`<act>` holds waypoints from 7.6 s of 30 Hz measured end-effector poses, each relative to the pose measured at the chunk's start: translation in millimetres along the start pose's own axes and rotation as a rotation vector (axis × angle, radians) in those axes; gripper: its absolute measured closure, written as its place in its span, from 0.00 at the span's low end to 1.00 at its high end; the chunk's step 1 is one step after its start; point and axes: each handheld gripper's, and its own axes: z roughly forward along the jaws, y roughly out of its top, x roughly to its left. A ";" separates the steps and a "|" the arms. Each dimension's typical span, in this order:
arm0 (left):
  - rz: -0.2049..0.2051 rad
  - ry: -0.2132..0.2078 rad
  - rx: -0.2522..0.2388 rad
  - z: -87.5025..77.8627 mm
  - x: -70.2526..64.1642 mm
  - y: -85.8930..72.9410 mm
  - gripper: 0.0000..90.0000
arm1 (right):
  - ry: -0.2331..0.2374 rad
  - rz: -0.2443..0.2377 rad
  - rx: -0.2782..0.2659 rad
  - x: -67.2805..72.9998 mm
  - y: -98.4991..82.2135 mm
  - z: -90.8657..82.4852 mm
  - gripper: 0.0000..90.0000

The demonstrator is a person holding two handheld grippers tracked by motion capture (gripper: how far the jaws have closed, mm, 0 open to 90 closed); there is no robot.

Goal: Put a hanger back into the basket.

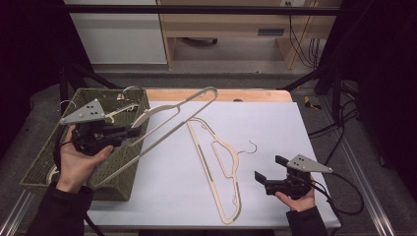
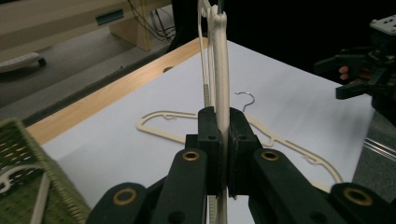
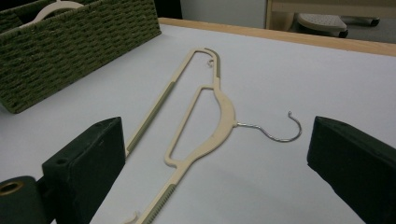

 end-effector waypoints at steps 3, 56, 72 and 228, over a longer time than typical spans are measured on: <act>-0.015 0.025 0.002 -5.8 13.5 -1.7 0.96 | 0.003 0.002 -0.002 -0.9 -0.5 -1.1 0.05; -0.135 0.267 0.130 -60.4 151.8 -96.5 0.96 | 0.010 0.013 0.011 -2.2 -1.7 -0.4 0.04; -0.267 0.280 0.221 -20.4 153.1 -138.8 0.95 | 0.018 0.009 0.014 -2.1 -1.9 -0.3 0.05; -0.101 0.005 0.032 141.7 -66.1 -120.6 0.12 | -0.066 0.008 0.452 34.2 -42.7 72.8 0.78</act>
